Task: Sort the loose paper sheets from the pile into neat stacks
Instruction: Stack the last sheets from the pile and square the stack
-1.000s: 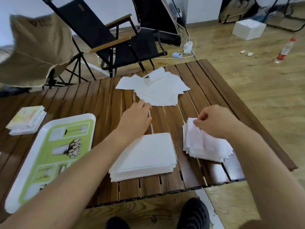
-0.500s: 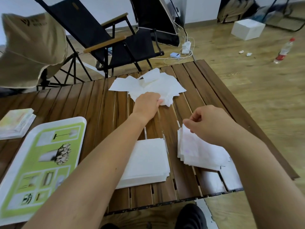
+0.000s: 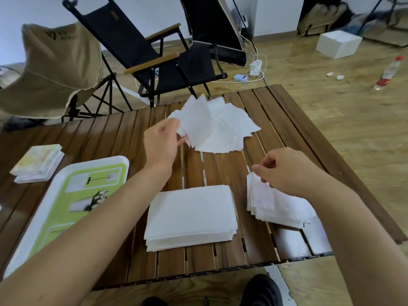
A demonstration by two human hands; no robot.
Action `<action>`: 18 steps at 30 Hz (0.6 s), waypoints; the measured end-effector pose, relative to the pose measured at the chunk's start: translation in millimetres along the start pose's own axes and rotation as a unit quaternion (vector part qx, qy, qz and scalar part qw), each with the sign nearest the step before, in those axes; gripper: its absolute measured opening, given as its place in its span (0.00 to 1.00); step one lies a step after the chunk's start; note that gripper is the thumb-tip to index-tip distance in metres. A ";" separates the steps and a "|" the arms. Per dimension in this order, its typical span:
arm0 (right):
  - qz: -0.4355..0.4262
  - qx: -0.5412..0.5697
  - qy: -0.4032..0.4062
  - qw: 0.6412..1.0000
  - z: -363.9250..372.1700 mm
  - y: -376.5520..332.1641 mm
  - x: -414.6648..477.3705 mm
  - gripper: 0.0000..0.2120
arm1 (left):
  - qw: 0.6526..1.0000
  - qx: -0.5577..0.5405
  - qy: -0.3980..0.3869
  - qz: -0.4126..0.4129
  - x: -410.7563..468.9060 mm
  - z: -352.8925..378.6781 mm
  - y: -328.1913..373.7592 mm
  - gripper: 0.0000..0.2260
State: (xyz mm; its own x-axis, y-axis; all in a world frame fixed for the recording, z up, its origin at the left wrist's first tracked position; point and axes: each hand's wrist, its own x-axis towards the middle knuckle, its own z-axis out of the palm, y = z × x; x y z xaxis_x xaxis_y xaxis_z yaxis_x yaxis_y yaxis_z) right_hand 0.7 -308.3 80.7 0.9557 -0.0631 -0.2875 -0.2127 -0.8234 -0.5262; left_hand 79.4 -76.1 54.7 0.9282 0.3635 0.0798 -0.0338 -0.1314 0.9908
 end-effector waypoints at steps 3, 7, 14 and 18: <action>-0.007 -0.009 -0.009 1.000 4.9 -5.3 -0.8 0.12 | 0.991 -0.086 0.038 -0.097 -6.4 -35.0 4.7 0.06; -0.012 -0.025 -0.037 0.999 15.3 -15.2 -5.5 0.14 | 0.964 -0.137 0.052 -0.224 -5.3 -75.3 -14.8 0.08; -0.030 -0.059 -0.032 0.997 27.4 -28.1 -10.3 0.12 | 0.980 -0.094 0.114 -0.135 -1.3 -106.2 -11.9 0.08; -0.048 -0.068 -0.031 0.996 35.0 -35.0 -10.4 0.12 | 0.990 0.028 0.134 0.022 -6.6 -117.7 8.3 0.16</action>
State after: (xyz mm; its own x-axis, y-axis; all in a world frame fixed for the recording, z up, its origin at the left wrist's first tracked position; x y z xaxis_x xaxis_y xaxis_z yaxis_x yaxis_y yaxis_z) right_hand -8.9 -259.2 74.1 0.9549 0.0504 -0.2925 -0.0882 -0.8928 -0.4417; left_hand 29.4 28.9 75.3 0.7941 0.5871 0.1571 -0.0444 -0.2018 0.9784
